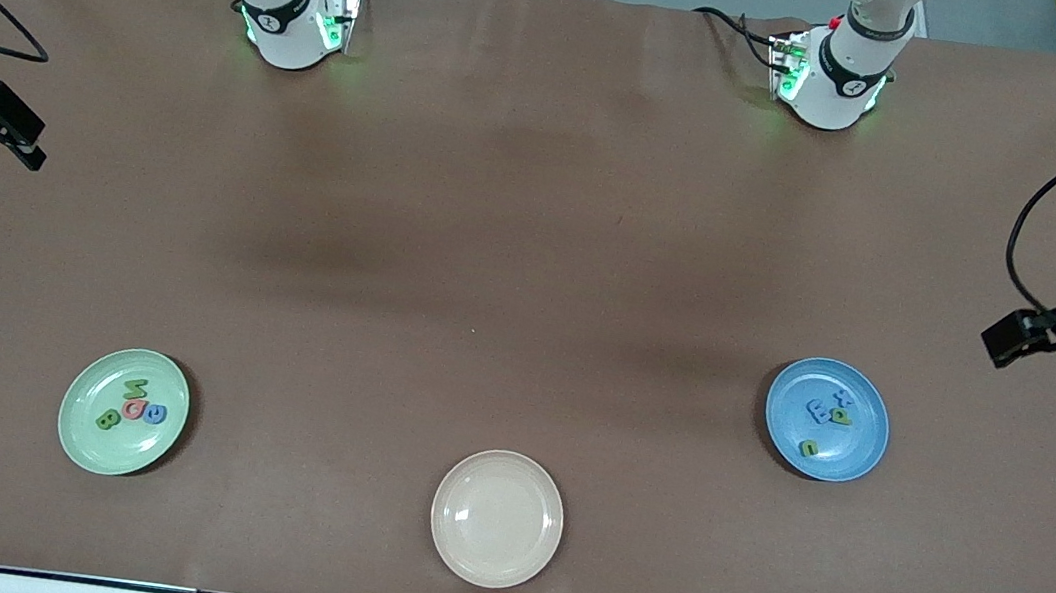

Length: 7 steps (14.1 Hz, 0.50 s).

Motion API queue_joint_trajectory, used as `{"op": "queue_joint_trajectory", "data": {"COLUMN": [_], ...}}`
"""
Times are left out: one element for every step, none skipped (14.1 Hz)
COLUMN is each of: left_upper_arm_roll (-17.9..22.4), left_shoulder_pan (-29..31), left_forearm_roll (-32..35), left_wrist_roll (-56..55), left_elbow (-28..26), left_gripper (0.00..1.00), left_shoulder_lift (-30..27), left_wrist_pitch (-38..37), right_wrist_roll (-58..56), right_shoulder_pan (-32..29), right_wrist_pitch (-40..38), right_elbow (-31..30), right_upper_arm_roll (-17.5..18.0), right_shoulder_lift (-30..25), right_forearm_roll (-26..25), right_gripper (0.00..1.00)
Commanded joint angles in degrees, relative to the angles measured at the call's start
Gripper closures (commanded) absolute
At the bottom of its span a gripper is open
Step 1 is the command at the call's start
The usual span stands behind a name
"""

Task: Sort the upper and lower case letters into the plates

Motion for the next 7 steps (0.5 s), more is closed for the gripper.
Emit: {"op": "queue_joint_trajectory", "data": {"left_upper_arm_roll": [8.23,15.51,20.98,25.47,27.78,27.8,27.72], "left_shoulder_pan": [-4.54,-8.58,-13.58,-18.33,-20.12,-20.22,-20.05], "left_forearm_roll": [-7.53,-12.62,-14.41,-14.78,-15.31,-15.92,-18.36], "left_wrist_roll": [5.66,7.16,8.74,9.54,9.64,9.64,9.55], "left_elbow": [-1.3,-2.43,-4.53,-5.16,-5.43,-5.61,-6.3], "left_gripper": [0.0,0.0,0.0,0.0,0.0,0.0,0.01], "left_shoulder_lift": [-5.01,-7.29,-9.32,-10.29,-10.74,-11.18,-12.14], "left_wrist_pitch": [-2.76,-3.03,-3.47,-3.65,-4.17,-5.13,-6.1], "right_wrist_roll": [1.15,1.15,0.81,0.8,1.06,1.07,1.07], "right_shoulder_pan": [0.45,0.45,0.27,0.27,0.36,0.45,0.53], "right_wrist_pitch": [-2.75,-4.34,-5.92,-6.2,-6.37,-6.37,-6.55], "right_elbow": [0.99,2.31,2.84,3.02,2.85,3.02,3.02], "right_upper_arm_roll": [0.15,0.15,0.06,-0.03,0.06,0.14,0.15], "right_shoulder_lift": [-1.57,-1.57,-1.57,-1.75,-1.75,-1.66,-1.66], "right_forearm_roll": [0.93,0.93,0.93,0.84,0.84,0.84,0.84], "right_gripper": [0.0,0.0,0.0,0.0,0.0,0.0,0.0]}}
